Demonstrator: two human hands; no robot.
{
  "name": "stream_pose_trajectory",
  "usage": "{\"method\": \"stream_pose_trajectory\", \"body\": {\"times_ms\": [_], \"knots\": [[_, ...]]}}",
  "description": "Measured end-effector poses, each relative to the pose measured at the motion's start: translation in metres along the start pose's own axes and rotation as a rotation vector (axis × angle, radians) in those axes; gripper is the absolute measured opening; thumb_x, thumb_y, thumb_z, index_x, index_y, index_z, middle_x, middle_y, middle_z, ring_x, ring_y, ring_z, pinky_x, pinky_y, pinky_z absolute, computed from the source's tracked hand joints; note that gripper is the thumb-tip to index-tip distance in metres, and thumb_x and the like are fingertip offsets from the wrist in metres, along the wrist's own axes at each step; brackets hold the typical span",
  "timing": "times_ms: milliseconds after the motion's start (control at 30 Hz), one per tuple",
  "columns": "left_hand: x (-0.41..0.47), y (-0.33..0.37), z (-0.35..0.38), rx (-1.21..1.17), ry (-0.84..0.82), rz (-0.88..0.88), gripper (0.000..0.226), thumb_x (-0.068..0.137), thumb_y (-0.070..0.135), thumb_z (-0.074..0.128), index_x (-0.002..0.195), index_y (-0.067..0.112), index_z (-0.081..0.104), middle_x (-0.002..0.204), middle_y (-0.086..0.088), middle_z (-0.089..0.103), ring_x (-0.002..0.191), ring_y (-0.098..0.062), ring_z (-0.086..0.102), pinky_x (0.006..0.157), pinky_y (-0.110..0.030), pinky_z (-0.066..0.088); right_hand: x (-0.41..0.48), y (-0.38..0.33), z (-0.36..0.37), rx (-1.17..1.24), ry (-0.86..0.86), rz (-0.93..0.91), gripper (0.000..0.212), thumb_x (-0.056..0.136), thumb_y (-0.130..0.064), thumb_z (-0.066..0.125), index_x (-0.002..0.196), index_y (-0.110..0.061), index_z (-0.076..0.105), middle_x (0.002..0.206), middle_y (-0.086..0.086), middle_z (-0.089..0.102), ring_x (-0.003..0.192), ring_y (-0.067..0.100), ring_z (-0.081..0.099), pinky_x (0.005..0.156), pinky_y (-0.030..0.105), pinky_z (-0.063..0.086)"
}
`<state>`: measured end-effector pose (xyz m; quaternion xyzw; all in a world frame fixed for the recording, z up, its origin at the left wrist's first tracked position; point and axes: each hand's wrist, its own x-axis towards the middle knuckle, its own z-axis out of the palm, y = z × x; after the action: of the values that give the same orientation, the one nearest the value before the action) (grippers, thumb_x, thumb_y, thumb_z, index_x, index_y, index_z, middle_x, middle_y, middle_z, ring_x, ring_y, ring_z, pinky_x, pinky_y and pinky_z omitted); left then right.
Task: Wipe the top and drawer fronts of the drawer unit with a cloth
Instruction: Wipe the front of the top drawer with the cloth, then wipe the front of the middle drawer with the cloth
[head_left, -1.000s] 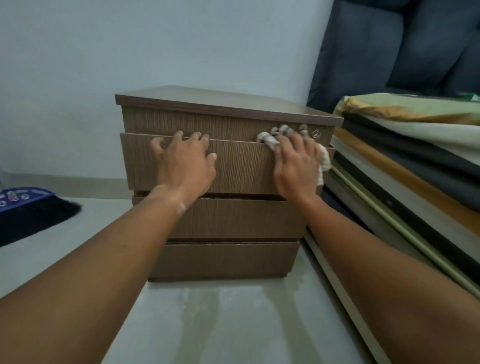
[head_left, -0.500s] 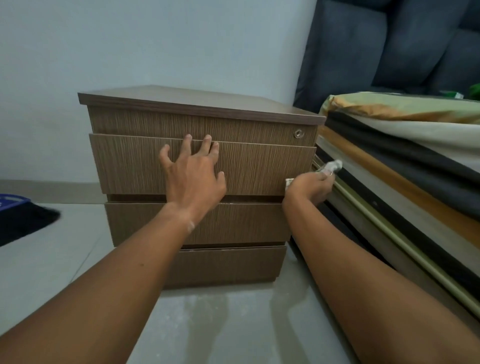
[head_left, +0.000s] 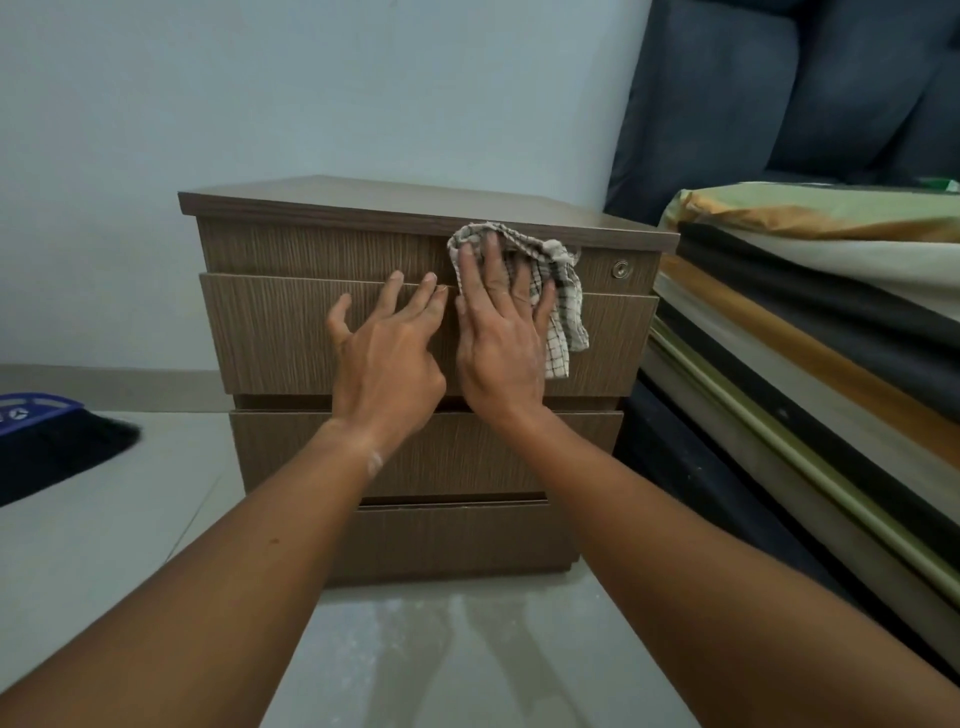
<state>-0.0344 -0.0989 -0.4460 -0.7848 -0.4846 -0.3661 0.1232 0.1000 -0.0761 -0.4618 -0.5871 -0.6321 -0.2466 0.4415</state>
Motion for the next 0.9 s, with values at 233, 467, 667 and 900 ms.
{"method": "stream_pose_trajectory", "body": {"times_ms": [233,467,667,900], "knots": [[-0.003,-0.005,0.010,-0.030,0.070,0.031,0.063,0.090,0.011,0.056,0.151,0.018,0.042,0.159,0.002,0.038,0.152,-0.021,0.023,0.120,-0.059,0.008,-0.001,0.009,-0.006,-0.070,-0.061,-0.139,0.052,0.108,-0.033,0.034,0.158,-0.031,0.023,0.166,-0.013,0.015,0.155,0.025,0.012,0.124,0.055,0.001],[-0.027,0.007,0.026,-0.055,0.031,0.143,0.058,0.089,0.018,0.060,0.146,0.017,0.049,0.152,0.000,0.048,0.149,-0.026,0.032,0.120,-0.056,0.017,-0.040,0.077,-0.019,0.020,0.183,0.426,0.054,0.108,-0.031,0.026,0.159,-0.028,0.008,0.169,-0.002,0.005,0.156,0.023,-0.002,0.125,0.052,0.003],[-0.070,-0.001,0.060,0.024,-0.307,0.293,0.054,0.096,0.021,0.051,0.149,0.017,0.044,0.141,-0.002,0.060,0.127,-0.015,0.058,0.113,-0.040,0.036,-0.101,0.083,-0.014,0.171,0.194,0.589,0.049,0.109,-0.024,0.032,0.157,-0.019,0.027,0.167,0.004,0.015,0.155,0.023,0.009,0.124,0.037,0.012],[-0.067,-0.007,0.063,0.137,-0.156,0.192,0.051,0.089,0.021,0.063,0.138,0.011,0.057,0.134,-0.006,0.065,0.122,-0.022,0.061,0.104,-0.045,0.042,-0.117,0.076,-0.026,0.044,-0.032,0.223,0.041,0.106,-0.027,0.037,0.142,-0.018,0.054,0.153,0.004,0.047,0.141,0.025,0.037,0.116,0.039,0.028]]}}
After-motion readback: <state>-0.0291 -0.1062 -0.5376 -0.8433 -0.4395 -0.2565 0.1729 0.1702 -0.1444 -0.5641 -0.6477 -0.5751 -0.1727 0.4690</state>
